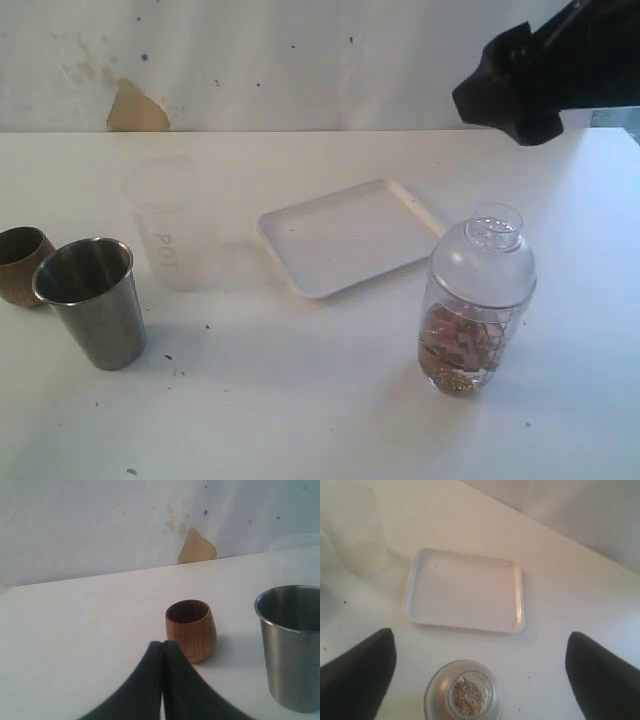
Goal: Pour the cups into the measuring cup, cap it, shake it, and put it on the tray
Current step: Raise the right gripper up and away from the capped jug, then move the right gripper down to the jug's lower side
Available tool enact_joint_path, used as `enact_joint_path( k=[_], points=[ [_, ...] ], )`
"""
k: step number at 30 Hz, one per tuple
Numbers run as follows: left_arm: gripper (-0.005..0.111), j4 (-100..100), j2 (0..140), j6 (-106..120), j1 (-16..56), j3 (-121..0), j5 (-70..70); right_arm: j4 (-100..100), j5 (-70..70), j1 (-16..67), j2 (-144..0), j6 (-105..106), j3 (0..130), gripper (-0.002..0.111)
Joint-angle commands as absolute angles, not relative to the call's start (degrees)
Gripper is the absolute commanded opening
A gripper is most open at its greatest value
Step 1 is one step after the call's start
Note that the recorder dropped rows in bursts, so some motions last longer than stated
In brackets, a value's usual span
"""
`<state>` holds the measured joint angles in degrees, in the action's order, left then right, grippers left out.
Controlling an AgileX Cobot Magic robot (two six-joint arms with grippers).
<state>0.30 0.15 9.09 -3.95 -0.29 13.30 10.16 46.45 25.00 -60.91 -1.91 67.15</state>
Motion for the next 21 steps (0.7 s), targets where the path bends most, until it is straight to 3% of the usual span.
enact_joint_path(
  k=[1,5,21],
  points=[
    [0.000,0.5,0.0,9.0,-3.7,0.0,13.3,11.0,40.5,24.6,-58.7,-2.2,63.5,0.087],
    [0.000,0.5,0.0,9.0,-3.7,0.0,13.3,10.4,35.1,24.6,-56.9,-2.2,58.6,0.105],
    [0.000,0.5,0.0,9.0,-3.7,0.0,13.3,7.6,20.4,24.6,-44.5,-9.9,35.0,0.105]
  ],
)
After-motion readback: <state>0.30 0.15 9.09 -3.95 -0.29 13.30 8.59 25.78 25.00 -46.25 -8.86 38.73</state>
